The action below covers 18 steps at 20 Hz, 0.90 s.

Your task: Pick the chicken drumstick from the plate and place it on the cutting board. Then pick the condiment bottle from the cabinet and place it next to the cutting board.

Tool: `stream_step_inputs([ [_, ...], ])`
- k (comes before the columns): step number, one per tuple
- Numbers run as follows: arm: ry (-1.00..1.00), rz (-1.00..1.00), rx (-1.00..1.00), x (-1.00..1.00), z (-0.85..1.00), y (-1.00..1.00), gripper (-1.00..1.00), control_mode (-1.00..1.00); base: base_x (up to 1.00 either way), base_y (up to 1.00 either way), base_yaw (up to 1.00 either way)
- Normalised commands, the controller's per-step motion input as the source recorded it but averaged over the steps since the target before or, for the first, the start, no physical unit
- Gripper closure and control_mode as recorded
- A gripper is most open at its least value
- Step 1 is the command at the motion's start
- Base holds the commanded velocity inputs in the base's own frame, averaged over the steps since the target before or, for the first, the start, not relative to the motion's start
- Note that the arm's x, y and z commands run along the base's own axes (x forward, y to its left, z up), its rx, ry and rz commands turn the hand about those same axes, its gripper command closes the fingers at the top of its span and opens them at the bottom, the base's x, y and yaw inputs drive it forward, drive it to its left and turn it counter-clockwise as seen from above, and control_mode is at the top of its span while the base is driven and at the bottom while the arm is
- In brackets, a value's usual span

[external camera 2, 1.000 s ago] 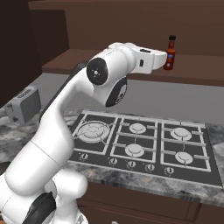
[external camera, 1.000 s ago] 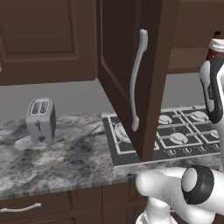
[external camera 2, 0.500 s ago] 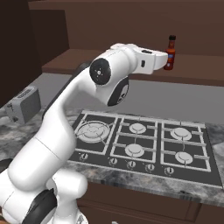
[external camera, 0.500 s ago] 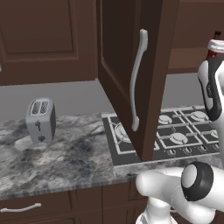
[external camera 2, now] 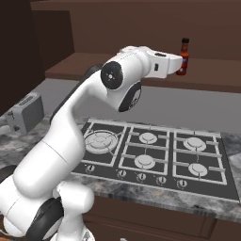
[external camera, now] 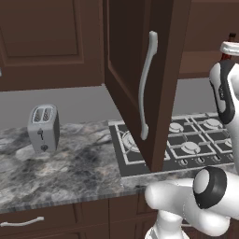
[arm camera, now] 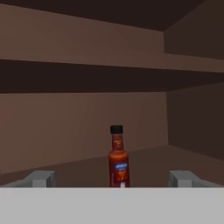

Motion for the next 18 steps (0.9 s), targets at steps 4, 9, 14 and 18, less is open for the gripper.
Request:
stream_step_inputs([
  [4,0.0,0.0,0.0,0.09,0.0,-0.1,-1.0,-1.0,0.0,0.0,0.0],
  [9,0.0,0.0,0.0,0.06,0.0,-0.09,-1.0,-1.0,0.0,0.0,0.0],
  [14,0.0,0.0,0.0,0.05,0.0,-0.09,-1.0,-1.0,0.0,0.0,0.0],
  [18,0.0,0.0,0.0,0.05,0.0,-0.08,-1.0,-1.0,0.0,0.0,0.0],
])
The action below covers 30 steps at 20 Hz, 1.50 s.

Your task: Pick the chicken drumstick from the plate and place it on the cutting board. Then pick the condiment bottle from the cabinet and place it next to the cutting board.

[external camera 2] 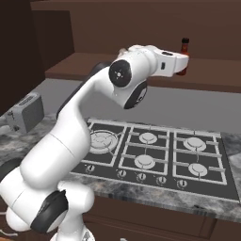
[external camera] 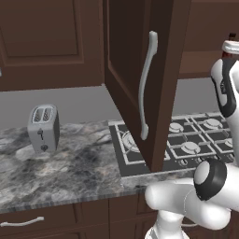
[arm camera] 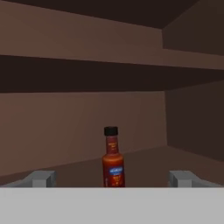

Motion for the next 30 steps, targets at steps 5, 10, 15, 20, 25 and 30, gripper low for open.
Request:
stream_step_inputs([
  [5,0.0,0.0,0.0,0.09,-0.04,-0.05,-1.0,-1.0,0.0,0.0,0.0],
  [10,0.0,0.0,0.0,0.13,-0.08,-0.03,-1.0,-1.0,0.0,0.0,0.0],
  [15,0.0,0.0,0.0,0.16,-0.04,-0.03,-1.0,-1.0,0.0,0.0,0.0],
  [20,0.0,0.0,0.0,0.15,0.0,-0.06,-1.0,-1.0,0.0,0.0,0.0],
  [25,0.0,0.0,0.0,0.13,0.0,-0.07,-1.0,-1.0,0.0,0.0,0.0],
  [30,0.01,0.0,0.01,0.1,0.0,-0.09,-1.0,-1.0,0.0,0.0,0.0],
])
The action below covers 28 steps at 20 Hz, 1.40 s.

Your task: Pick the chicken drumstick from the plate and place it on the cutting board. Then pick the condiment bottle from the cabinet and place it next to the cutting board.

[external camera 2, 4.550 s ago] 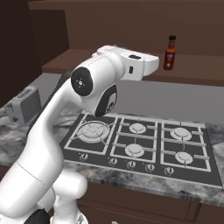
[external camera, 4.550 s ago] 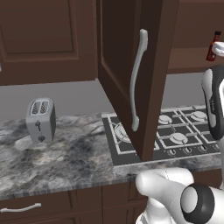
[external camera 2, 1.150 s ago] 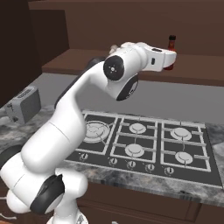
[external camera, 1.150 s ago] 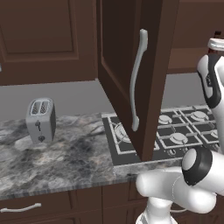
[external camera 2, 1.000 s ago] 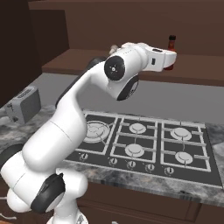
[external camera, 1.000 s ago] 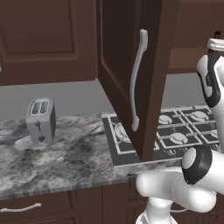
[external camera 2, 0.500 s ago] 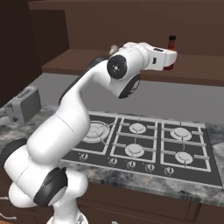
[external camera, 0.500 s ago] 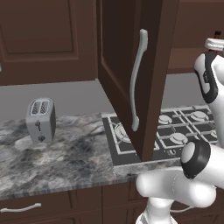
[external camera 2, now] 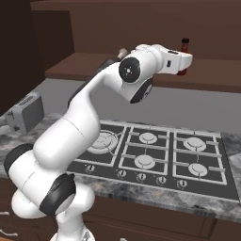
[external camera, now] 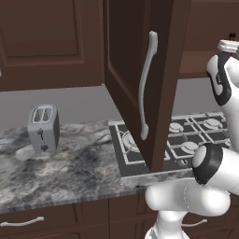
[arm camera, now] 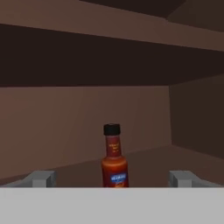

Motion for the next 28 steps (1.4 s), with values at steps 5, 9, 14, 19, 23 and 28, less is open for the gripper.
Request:
stream_step_inputs([
  [5,0.0,0.0,0.01,0.13,0.0,-0.09,-1.0,-1.0,0.0,0.0,0.0],
  [9,0.0,0.0,0.0,0.15,0.0,-0.08,-1.0,-1.0,0.0,0.0,0.0],
  [14,0.0,0.0,0.0,0.15,0.0,-0.07,-1.0,-1.0,0.0,0.0,0.0],
  [19,0.01,0.0,0.0,0.11,-0.02,-0.08,-1.0,-1.0,0.0,0.0,0.0],
  [23,0.01,0.0,0.0,0.08,-0.03,-0.07,-1.0,-1.0,0.0,0.0,0.0],
  [28,0.01,0.0,0.0,0.1,-0.03,-0.06,-1.0,-1.0,0.0,0.0,0.0],
])
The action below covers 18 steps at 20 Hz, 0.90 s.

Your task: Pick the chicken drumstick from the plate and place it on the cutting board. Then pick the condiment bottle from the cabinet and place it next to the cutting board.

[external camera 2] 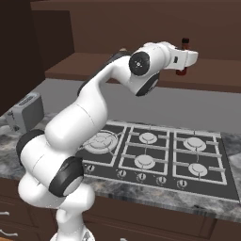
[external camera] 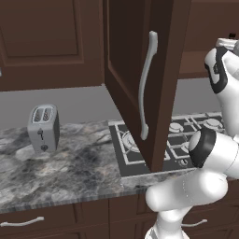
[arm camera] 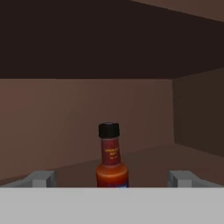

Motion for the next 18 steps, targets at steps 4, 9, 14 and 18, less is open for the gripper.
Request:
stream_step_inputs([
  [4,0.0,0.0,0.0,0.11,-0.04,-0.04,-1.0,-1.0,0.0,0.0,0.0],
  [9,0.0,0.0,0.0,0.11,-0.03,-0.04,-1.0,-1.0,0.0,0.0,0.0],
  [14,0.0,0.0,0.0,0.1,-0.02,-0.04,-1.0,-1.0,0.0,0.0,0.0],
  [18,0.0,0.0,0.0,0.11,-0.02,-0.05,-1.0,-1.0,0.0,0.0,0.0],
])
